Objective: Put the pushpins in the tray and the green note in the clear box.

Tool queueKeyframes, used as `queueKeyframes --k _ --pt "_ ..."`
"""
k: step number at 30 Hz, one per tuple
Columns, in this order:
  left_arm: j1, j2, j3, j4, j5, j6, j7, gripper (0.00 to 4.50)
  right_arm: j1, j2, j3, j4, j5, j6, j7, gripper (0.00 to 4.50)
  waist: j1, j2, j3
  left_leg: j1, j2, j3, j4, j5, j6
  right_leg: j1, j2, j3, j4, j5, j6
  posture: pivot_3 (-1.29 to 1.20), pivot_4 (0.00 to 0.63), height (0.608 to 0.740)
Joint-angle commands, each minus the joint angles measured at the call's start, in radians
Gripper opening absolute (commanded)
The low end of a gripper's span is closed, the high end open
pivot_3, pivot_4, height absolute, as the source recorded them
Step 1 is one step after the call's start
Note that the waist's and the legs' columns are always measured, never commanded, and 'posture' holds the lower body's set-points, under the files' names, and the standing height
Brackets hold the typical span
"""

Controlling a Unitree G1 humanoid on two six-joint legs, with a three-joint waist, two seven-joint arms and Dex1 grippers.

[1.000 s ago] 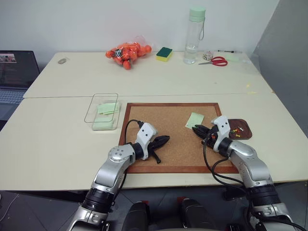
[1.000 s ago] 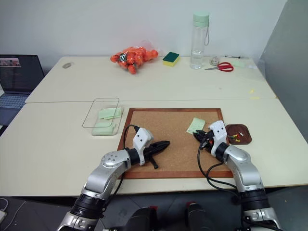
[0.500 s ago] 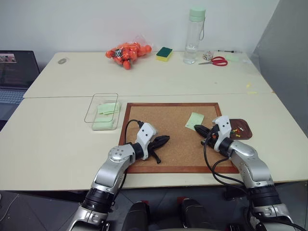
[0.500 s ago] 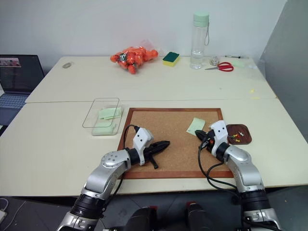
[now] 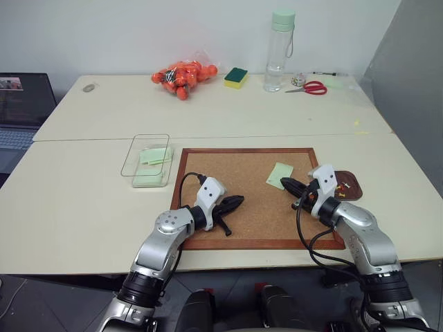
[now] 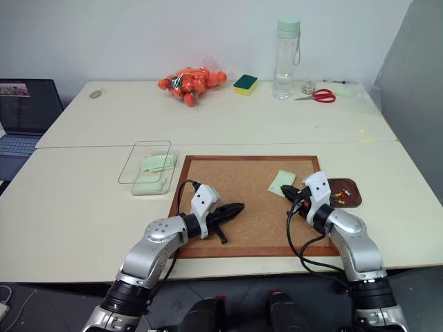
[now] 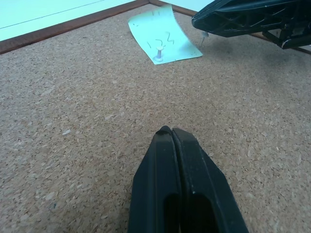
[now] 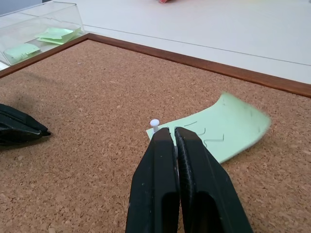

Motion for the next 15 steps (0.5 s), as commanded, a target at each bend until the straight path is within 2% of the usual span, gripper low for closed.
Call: queueKeyframes --k 1,6,15 --pt "0.033 -0.001 -0.047 0.018 0.006 0.031 -0.017 0.0 -0.006 0.0 -0.028 -0.062 0.025 -0.01 0.002 0.06 0.0 0.0 0.0 0.0 0.0 0.0 0.0 0.0 0.0 0.0 0.0 0.0 0.0 0.0 0.0 0.0 0.15 0.74" --pt "0.039 0.001 -0.049 0.01 0.006 0.035 -0.017 0.0 0.007 0.006 -0.068 -0.089 0.033 -0.005 -0.038 0.06 0.0 0.0 0.0 0.0 0.0 0.0 0.0 0.0 0.0 0.0 0.0 0.0 0.0 0.0 0.0 0.0 0.15 0.74" --pt "0.042 0.001 -0.05 0.012 0.009 0.035 -0.016 0.0 -0.009 0.018 -0.249 0.0 -0.042 -0.002 -0.316 0.06 0.001 0.0 0.0 0.0 0.0 0.0 0.0 0.0 0.0 0.0 0.0 0.0 0.0 0.0 0.0 0.0 0.15 0.74"
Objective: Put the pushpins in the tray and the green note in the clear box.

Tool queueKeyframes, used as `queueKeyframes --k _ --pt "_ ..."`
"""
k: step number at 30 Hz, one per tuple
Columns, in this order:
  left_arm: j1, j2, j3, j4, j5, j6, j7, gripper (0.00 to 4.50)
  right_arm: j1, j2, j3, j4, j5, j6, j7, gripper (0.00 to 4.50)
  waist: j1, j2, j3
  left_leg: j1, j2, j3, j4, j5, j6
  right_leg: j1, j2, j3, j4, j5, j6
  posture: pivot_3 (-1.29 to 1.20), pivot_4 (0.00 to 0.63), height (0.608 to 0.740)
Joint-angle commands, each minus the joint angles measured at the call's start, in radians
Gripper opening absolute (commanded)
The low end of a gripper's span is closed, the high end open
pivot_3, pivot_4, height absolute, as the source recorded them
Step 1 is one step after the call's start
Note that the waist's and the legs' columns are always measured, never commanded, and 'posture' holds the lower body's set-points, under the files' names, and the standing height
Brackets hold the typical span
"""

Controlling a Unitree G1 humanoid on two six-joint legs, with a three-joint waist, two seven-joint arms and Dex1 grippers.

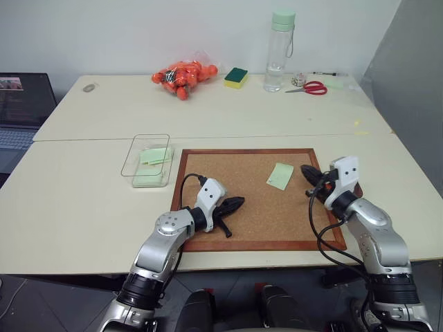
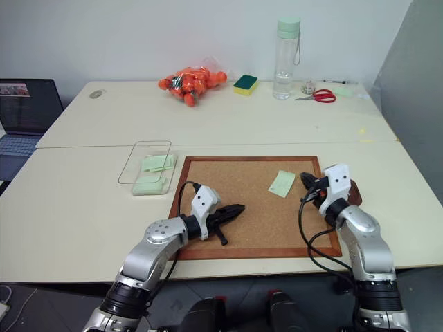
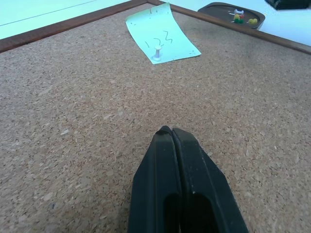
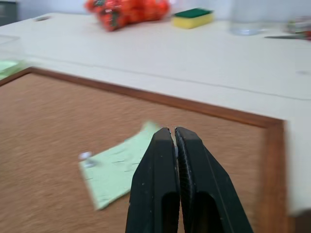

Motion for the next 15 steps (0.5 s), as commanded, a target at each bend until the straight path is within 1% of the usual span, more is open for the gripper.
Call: queueKeyframes --k 1,9,15 --pt "0.024 0.001 -0.044 0.037 0.011 0.023 -0.014 0.0 -0.015 -0.006 -0.099 0.039 -0.035 -0.002 -0.134 0.06 0.001 0.0 0.0 0.0 0.0 0.0 0.0 0.0 0.0 0.0 0.0 0.0 0.0 0.0 0.0 0.0 0.15 0.74" --pt "0.019 0.004 -0.045 0.041 0.014 0.02 -0.015 0.0 -0.024 -0.005 -0.137 0.078 -0.042 0.016 -0.205 0.06 0.0 0.001 0.0 0.0 0.0 0.001 0.0 0.0 0.0 0.0 0.0 0.001 0.0 0.0 0.0 0.0 0.15 0.74" --pt "0.023 0.007 -0.044 0.037 0.013 0.021 -0.012 0.0 -0.034 -0.007 -0.148 0.093 -0.019 0.045 -0.221 0.06 0.0 0.001 0.0 0.0 0.0 0.001 0.0 0.0 0.0 0.0 0.0 0.001 0.0 0.0 0.0 0.0 0.15 0.74"
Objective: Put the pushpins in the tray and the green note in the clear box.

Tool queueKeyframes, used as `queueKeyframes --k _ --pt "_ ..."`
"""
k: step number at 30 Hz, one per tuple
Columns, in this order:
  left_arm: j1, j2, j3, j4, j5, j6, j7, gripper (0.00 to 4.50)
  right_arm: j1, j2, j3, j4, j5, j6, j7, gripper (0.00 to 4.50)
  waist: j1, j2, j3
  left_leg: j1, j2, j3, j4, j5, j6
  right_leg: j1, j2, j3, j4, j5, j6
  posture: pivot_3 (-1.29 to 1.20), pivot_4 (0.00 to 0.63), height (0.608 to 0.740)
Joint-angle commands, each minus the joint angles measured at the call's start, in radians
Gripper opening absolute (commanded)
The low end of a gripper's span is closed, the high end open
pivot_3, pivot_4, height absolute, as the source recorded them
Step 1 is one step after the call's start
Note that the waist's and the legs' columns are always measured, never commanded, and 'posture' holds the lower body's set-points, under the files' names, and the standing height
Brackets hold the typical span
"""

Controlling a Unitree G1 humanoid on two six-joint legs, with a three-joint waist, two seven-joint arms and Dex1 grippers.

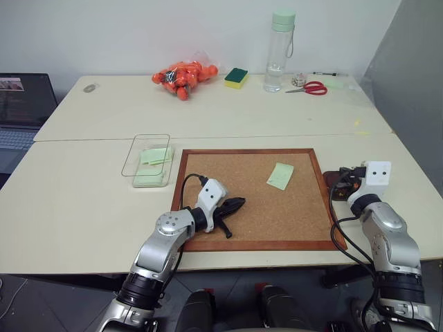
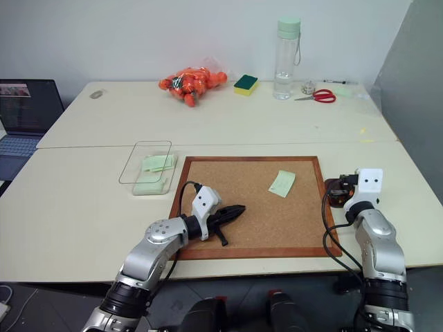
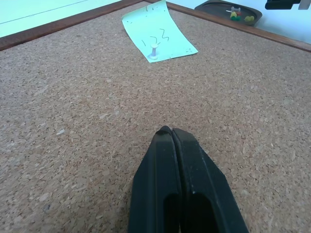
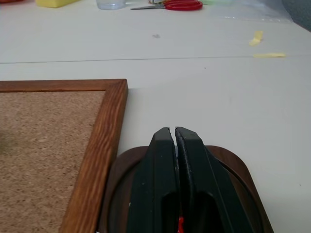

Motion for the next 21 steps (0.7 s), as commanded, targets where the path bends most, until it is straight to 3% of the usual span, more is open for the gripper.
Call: queueKeyframes --k 1,4,7,21 --pt "0.031 0.0 -0.035 0.032 0.007 0.022 -0.01 0.0 -0.019 -0.008 -0.033 -0.023 0.02 0.019 -0.006 0.06 0.0 0.0 0.0 0.0 0.0 0.0 0.0 0.0 0.0 0.0 0.0 0.0 0.0 0.0 0.0 0.0 0.15 0.74" --pt "0.034 0.0 -0.033 0.029 0.007 0.024 -0.006 0.0 -0.017 -0.007 -0.035 -0.021 0.027 0.03 0.002 0.06 0.0 0.0 0.0 0.0 0.0 0.0 0.0 0.0 0.0 0.0 0.0 0.0 0.0 0.0 0.0 0.0 0.15 0.74" --pt "0.034 0.0 -0.033 0.028 0.006 0.026 -0.005 0.0 -0.019 -0.009 -0.038 -0.016 0.027 0.03 0.005 0.53 0.0 0.0 0.0 0.0 0.0 0.0 0.0 0.0 0.0 0.0 0.0 0.0 0.0 0.0 0.0 0.0 0.15 0.74" --pt "0.024 -0.002 -0.033 0.037 0.007 0.023 -0.007 0.0 -0.015 -0.032 -0.026 -0.029 -0.005 0.0 0.024 3.67 0.0 0.0 0.0 0.0 0.0 0.0 0.0 0.0 0.0 0.0 0.0 0.0 0.0 0.0 0.0 0.0 0.15 0.74"
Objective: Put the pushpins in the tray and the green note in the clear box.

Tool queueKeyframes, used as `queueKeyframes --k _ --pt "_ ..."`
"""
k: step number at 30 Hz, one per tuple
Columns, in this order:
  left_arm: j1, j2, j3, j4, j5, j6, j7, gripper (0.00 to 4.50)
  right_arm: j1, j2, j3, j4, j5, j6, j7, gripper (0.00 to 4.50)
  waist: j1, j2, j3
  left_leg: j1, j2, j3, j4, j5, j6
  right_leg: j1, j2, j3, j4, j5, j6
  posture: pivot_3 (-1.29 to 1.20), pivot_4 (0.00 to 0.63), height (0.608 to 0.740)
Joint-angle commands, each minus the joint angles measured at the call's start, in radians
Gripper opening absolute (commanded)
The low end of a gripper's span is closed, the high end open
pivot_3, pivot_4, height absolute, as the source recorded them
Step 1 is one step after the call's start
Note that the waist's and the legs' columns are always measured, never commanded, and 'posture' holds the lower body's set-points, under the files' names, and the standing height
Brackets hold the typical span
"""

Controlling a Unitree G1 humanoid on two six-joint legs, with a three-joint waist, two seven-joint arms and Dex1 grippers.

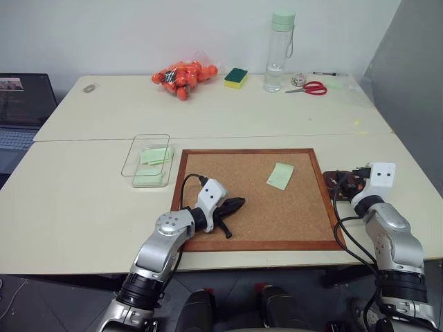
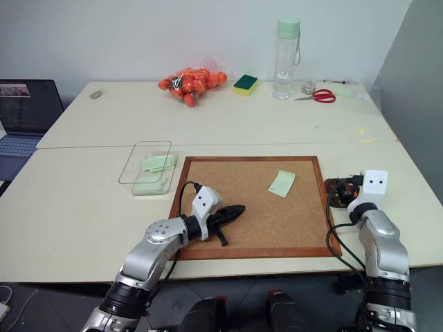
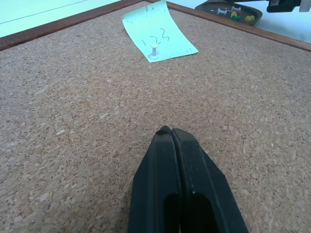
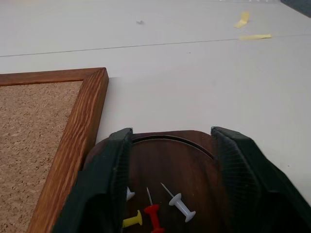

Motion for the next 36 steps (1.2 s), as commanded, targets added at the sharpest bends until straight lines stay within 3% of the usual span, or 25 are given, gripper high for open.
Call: queueKeyframes --k 1,3,13,21,34,36 --pt "0.022 -0.003 -0.033 0.04 0.007 0.023 -0.01 0.0 -0.011 -0.034 0.017 -0.048 -0.024 -0.051 0.031 3.93 0.0 0.0 0.0 0.0 0.0 0.0 0.0 0.0 0.0 0.0 0.0 0.0 0.0 0.0 0.0 0.0 0.15 0.74" --pt "0.021 -0.003 -0.033 0.042 0.007 0.021 -0.009 0.0 0.0 -0.057 0.062 -0.062 -0.05 -0.102 0.088 4.29 0.0 0.0 0.0 0.0 0.0 0.0 0.0 0.0 0.0 0.0 0.0 0.0 0.0 0.0 0.0 0.0 0.15 0.74" --pt "0.013 -0.009 -0.034 0.053 0.011 0.016 -0.002 0.0 0.081 -0.077 0.239 -0.205 0.032 -0.162 0.39 4.29 0.003 0.0 0.0 0.0 0.0 0.0 0.0 0.0 0.0 0.0 0.0 0.0 0.0 0.0 0.0 0.0 0.15 0.74" --pt "0.005 -0.01 -0.033 0.073 0.027 0.006 0.012 0.0 0.036 -0.018 0.326 -0.152 0.015 -0.148 0.402 4.29 0.002 0.0 0.0 0.001 0.0 -0.001 0.001 0.0 0.0 0.001 0.0 0.0 0.0 0.001 0.001 0.0 0.15 0.74" --pt "0.008 -0.012 -0.028 0.071 0.032 0.003 0.015 0.0 -0.079 0.054 0.366 0.052 -0.028 -0.186 0.404 4.29 0.009 0.0 0.0 0.001 0.0 -0.001 0.002 0.0 0.0 0.001 0.0 0.0 0.0 0.001 0.001 0.0 0.15 0.74" --pt "0.011 -0.011 -0.027 0.07 0.031 0.003 0.016 0.0 -0.095 0.064 0.365 0.082 -0.031 -0.197 0.404 3.93 0.009 0.0 0.0 0.001 0.0 -0.001 0.001 0.0 0.0 0.001 0.0 0.0 0.0 0.001 0.001 0.0 0.15 0.74"
